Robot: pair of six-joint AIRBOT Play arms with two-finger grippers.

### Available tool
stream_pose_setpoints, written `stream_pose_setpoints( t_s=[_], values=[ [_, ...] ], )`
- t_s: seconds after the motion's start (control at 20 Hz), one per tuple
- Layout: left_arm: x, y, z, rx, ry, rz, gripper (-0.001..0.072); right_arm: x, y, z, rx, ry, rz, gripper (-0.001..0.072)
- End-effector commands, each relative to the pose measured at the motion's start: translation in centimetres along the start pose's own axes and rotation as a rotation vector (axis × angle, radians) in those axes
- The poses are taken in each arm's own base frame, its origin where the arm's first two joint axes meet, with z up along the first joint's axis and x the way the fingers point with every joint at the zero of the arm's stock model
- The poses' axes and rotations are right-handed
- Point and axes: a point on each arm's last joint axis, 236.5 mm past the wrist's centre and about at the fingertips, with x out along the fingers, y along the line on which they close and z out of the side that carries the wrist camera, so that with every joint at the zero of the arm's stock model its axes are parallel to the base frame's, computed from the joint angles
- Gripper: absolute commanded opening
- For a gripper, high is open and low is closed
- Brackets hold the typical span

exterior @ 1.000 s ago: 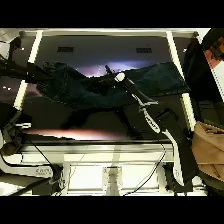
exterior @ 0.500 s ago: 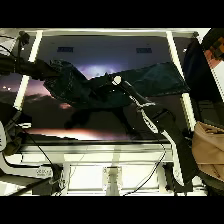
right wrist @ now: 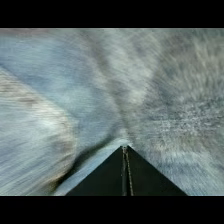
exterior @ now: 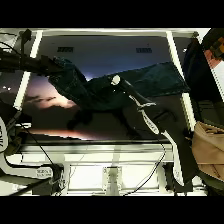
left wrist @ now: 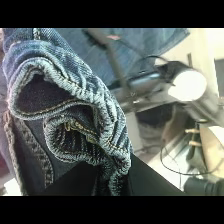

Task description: Fold the clothes and pants, and hang the long-sleeved shirts on hangers.

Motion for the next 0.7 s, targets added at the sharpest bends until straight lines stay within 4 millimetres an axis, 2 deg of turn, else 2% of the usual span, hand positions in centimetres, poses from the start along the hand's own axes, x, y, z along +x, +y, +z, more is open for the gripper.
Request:
stream_pose_setpoints(
  t_s=[0.0, 0.15, 0.25, 0.35, 0.45, 0.65],
  values=[
    [1.9, -1.2, 1.4, 0.021, -0.042, 0.002, 0.0022, -8.8, -1.2, 5.8, -0.082, -0.216, -0.133, 0.0011],
    [5.4, -3.7, 0.6, 0.034, 0.005, -0.033, 0.0022, -20.3, -2.2, 10.1, -0.105, -0.404, -0.198, 0.0013],
    [8.6, -5.6, 0.8, 0.041, 0.001, -0.050, 0.0022, -26.6, -2.7, 11.0, -0.106, -0.474, -0.203, 0.0013],
    [12.5, -7.8, 0.9, 0.048, -0.018, -0.065, 0.0022, -29.9, -4.0, 10.6, -0.124, -0.472, -0.234, 0.0013],
    [16.5, -9.8, 0.5, 0.047, -0.026, -0.080, 0.0022, -32.3, -5.4, 10.0, -0.142, -0.452, -0.269, 0.0014],
    [23.7, -11.4, 0.0, 0.001, -0.083, -0.080, 0.0022, -36.1, -7.0, 9.9, -0.142, -0.476, -0.290, 0.0014]
  ],
)
